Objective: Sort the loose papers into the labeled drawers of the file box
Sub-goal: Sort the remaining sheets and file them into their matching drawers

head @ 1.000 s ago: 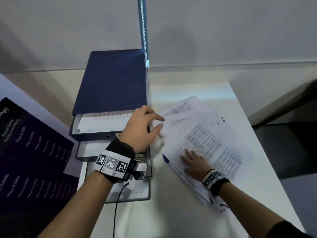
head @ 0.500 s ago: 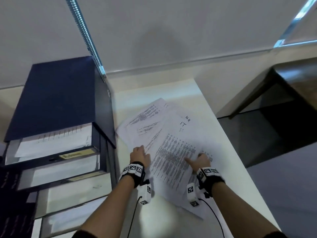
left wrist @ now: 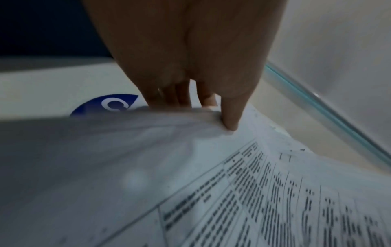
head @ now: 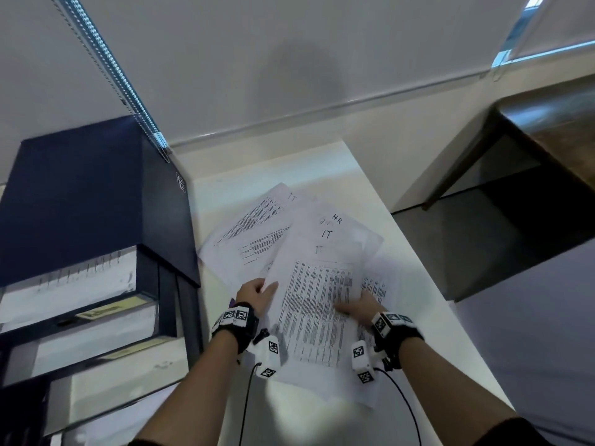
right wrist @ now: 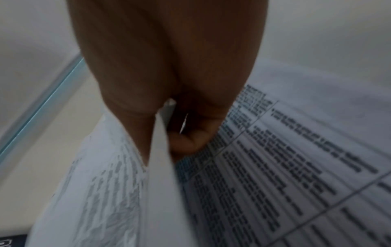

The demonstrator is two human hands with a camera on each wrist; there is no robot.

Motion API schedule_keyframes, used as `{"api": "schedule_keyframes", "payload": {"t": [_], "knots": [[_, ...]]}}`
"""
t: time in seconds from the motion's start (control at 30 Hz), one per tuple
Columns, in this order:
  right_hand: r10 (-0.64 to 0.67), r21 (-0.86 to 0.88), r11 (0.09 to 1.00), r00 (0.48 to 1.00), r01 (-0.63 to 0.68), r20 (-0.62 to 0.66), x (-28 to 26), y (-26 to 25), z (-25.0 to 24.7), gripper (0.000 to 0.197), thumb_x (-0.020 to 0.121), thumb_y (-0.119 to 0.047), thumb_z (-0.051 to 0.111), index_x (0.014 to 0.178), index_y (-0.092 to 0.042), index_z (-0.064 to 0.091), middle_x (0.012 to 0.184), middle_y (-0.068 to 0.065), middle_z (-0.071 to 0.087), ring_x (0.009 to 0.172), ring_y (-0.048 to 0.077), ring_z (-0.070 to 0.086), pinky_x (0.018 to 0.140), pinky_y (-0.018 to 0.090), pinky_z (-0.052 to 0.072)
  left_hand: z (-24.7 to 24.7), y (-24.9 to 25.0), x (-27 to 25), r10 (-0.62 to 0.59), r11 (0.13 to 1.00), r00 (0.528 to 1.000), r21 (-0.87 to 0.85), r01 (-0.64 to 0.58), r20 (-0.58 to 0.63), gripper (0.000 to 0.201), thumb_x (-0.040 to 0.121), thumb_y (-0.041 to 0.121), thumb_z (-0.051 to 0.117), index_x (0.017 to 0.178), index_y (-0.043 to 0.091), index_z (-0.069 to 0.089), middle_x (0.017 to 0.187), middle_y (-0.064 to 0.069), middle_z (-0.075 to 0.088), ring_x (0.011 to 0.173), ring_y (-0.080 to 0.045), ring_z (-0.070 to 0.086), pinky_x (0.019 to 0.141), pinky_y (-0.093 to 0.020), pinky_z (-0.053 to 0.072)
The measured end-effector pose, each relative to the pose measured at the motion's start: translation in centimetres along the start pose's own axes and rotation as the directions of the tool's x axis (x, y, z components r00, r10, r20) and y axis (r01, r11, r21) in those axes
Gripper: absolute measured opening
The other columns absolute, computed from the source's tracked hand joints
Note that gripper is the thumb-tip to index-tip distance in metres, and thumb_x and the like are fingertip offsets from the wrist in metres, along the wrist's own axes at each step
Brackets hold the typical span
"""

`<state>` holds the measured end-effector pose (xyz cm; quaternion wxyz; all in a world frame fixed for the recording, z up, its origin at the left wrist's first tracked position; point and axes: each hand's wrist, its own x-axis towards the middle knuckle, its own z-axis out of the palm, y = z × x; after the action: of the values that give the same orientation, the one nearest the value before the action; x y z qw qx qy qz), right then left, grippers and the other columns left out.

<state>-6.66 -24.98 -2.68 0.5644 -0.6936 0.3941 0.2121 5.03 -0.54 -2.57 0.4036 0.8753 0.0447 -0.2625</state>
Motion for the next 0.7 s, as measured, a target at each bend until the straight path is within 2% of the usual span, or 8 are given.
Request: {"api": "schedule_keyframes", "payload": {"t": [0.13, 0.23, 0.33, 0.4, 0.47, 0.57, 0.63, 0.7], "knots": [[-0.012, -0.080, 0.997, 1.000, 0.013, 0.003, 0.5, 0.7, -1.4, 0.052, 0.062, -0.026, 0.091, 0.104, -0.010, 0.066, 0.099, 0.009, 0.074, 0.088, 0.025, 0.072, 0.084, 0.044, 0.059, -0.2, 0.4, -1.0, 0.050, 0.976, 0.998, -0.211, -0.055, -0.029, 0.019, 0.080, 0.015, 0.079, 0.099, 0.014, 0.077, 0.071, 0.007, 0.074, 0.061, -0.009, 0.067, 0.054, -0.018, 0.048], [-0.014, -0.006, 1.000, 0.992, 0.013, -0.122, 0.4, 1.0, -2.6, 0.042, 0.061, -0.010, 0.091, 0.098, -0.013, 0.070, 0.099, 0.009, 0.075, 0.086, 0.026, 0.072, 0.083, 0.045, 0.060, -1.0, 0.1, -1.5, 0.025, 0.966, 0.997, -0.256, -0.043, -0.075, 0.026, 0.064, 0.021, 0.092, 0.085, 0.020, 0.075, 0.066, 0.009, 0.073, 0.058, -0.008, 0.066, 0.054, -0.020, 0.050], [-0.017, -0.006, 1.000, 0.972, 0.016, -0.234, -0.4, 1.4, -3.8, 0.046, 0.063, -0.009, 0.089, 0.105, -0.015, 0.071, 0.097, 0.005, 0.074, 0.087, 0.024, 0.071, 0.081, 0.037, 0.059, -1.9, -0.6, -2.1, 0.014, 0.958, 0.992, -0.281, -0.050, -0.127, 0.028, 0.060, 0.032, 0.094, 0.079, 0.022, 0.076, 0.069, 0.008, 0.074, 0.061, -0.008, 0.067, 0.057, -0.021, 0.050], [-0.012, -0.010, 1.000, 0.966, 0.010, -0.257, -0.5, 2.1, -4.4, 0.047, 0.062, -0.011, 0.089, 0.105, -0.014, 0.072, 0.098, 0.006, 0.075, 0.087, 0.024, 0.071, 0.084, 0.040, 0.059, -2.1, -1.5, -2.2, -0.004, 0.963, 0.991, -0.269, -0.032, -0.134, 0.028, 0.062, 0.032, 0.093, 0.080, 0.019, 0.077, 0.064, 0.008, 0.070, 0.056, -0.011, 0.059, 0.055, -0.020, 0.047], [-0.014, -0.028, 1.000, 0.973, 0.008, -0.229, -0.6, 2.7, -4.6, 0.045, 0.060, -0.013, 0.091, 0.102, -0.014, 0.073, 0.097, 0.005, 0.075, 0.088, 0.023, 0.072, 0.086, 0.042, 0.059, -2.1, -2.0, -2.3, -0.024, 0.966, 0.994, -0.257, -0.003, -0.105, 0.033, 0.062, 0.014, 0.092, 0.091, 0.015, 0.076, 0.062, 0.004, 0.065, 0.056, -0.013, 0.057, 0.058, -0.021, 0.050], [-0.019, -0.074, 0.997, 0.990, 0.008, -0.143, -0.7, 3.0, -4.1, 0.044, 0.060, -0.012, 0.092, 0.099, -0.014, 0.072, 0.097, 0.005, 0.075, 0.089, 0.023, 0.071, 0.087, 0.043, 0.058, -1.7, -2.7, -2.0, -0.076, 0.973, 0.996, -0.222, 0.065, -0.043, 0.063, 0.055, -0.016, 0.082, 0.112, 0.008, 0.070, 0.080, -0.006, 0.074, 0.071, -0.019, 0.067, 0.067, -0.028, 0.058], [-0.002, -0.123, 0.992, 0.999, -0.004, -0.045, -1.1, 2.9, -3.4, 0.045, 0.061, -0.007, 0.090, 0.100, -0.010, 0.069, 0.098, 0.007, 0.074, 0.090, 0.024, 0.071, 0.085, 0.041, 0.059, -1.6, -3.2, -1.7, -0.102, 0.975, 0.995, -0.201, 0.096, -0.023, 0.069, 0.053, -0.017, 0.081, 0.115, 0.010, 0.068, 0.086, -0.003, 0.073, 0.079, -0.021, 0.069, 0.070, -0.029, 0.058], [0.008, -0.173, 0.985, 0.999, 0.000, 0.045, -1.4, 2.8, -2.8, 0.041, 0.064, -0.002, 0.088, 0.099, -0.009, 0.067, 0.097, 0.006, 0.073, 0.089, 0.023, 0.070, 0.080, 0.035, 0.059, -1.4, -3.4, -1.8, -0.083, 0.975, 0.996, -0.204, 0.085, 0.022, 0.059, 0.058, -0.003, 0.089, 0.109, 0.019, 0.067, 0.092, -0.002, 0.073, 0.086, -0.021, 0.070, 0.080, -0.034, 0.058]]}}
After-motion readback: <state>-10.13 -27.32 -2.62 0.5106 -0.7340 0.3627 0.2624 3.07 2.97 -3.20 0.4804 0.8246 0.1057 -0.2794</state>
